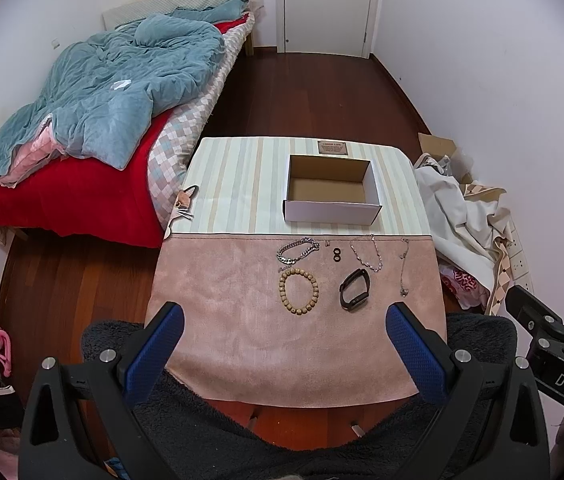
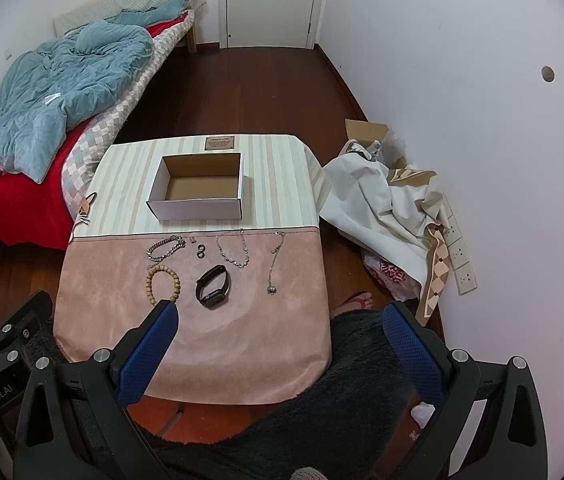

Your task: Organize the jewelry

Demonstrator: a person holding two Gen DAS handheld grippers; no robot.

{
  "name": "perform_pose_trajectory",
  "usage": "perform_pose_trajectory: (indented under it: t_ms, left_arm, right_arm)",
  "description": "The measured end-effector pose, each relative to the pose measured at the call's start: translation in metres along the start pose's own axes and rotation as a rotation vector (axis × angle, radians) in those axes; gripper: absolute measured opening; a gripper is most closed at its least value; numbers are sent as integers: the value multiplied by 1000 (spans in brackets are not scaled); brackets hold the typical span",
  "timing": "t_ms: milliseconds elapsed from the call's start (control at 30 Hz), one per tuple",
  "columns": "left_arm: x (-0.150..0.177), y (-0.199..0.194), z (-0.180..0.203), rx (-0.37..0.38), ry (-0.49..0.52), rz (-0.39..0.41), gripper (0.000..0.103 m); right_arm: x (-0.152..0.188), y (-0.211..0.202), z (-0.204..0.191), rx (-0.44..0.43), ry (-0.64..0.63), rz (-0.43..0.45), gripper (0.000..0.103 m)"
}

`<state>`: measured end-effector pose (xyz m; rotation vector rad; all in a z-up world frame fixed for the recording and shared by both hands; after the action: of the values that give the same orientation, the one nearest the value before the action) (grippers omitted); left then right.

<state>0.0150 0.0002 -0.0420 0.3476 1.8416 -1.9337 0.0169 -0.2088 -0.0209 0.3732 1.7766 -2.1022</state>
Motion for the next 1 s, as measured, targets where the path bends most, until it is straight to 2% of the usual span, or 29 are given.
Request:
perform_pose_trajectory:
  t_ms: [1000]
  left_arm:
    - [1, -1, -1, 1, -1, 2, 103]
  right_arm:
    - [0, -5, 1, 6, -5, 11, 103]
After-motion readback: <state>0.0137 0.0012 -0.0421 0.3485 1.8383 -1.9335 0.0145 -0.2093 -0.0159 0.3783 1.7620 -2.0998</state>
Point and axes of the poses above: each gripper's, at about its wrist camera, not at the fingertips, and y roughly the way its jaws point, z to its right, x to its underside, the point moved 6 cm from there along y, roughly the way its jaws point, and after that the axes turned 9 degrees about -y, right-handed, at the moved point
